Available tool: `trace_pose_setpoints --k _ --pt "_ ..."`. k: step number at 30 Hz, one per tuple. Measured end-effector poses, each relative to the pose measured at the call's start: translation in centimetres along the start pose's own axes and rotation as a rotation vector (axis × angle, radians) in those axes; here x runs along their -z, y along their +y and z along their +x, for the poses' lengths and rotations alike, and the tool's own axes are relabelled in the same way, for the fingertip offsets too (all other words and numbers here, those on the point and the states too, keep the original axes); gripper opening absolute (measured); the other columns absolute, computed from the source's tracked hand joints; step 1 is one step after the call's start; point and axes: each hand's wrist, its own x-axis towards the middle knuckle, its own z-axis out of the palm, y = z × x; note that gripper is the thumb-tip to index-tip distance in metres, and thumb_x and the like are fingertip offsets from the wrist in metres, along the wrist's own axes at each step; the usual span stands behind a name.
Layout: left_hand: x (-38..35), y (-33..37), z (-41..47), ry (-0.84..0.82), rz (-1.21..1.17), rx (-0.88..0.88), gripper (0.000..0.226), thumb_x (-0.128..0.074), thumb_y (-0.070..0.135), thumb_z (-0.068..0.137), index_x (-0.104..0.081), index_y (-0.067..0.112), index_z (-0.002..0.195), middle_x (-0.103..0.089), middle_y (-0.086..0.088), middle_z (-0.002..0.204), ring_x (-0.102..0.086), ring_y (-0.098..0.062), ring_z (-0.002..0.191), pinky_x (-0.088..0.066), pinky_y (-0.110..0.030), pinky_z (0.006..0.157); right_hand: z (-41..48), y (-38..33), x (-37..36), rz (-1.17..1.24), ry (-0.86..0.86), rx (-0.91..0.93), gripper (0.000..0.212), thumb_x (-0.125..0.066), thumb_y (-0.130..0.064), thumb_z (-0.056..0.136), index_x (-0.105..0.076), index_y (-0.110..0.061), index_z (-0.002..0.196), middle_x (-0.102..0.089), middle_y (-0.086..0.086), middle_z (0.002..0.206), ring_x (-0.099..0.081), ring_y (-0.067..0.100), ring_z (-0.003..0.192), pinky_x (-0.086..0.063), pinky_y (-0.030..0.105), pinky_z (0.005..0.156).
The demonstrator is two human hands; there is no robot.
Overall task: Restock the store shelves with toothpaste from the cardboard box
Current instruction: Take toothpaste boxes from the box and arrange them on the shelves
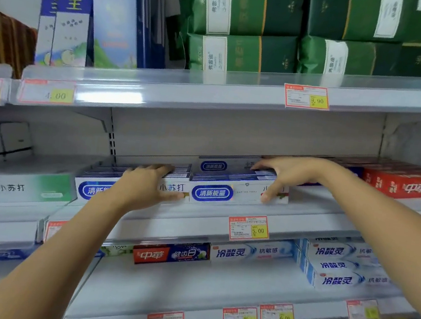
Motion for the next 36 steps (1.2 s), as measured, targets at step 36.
trace_pose_setpoints --k 36 --pt "-1.0 -0.6 0.4 0.059 0.035 -0.026 0.084 -0.039 0.075 0.079 -0.016 0.037 0.150 -0.022 0.007 0.157 -0.026 -0.019 0.142 -0.018 -0.044 0.114 12.2 -1.4 -3.7 -0.271 0.231 -0.200 0.048 -0.039 0.000 0.094 -0.038 -0.010 0.141 -0.047 0.012 0.139 -0.050 0.028 0.121 -0.043 0.033 0.100"
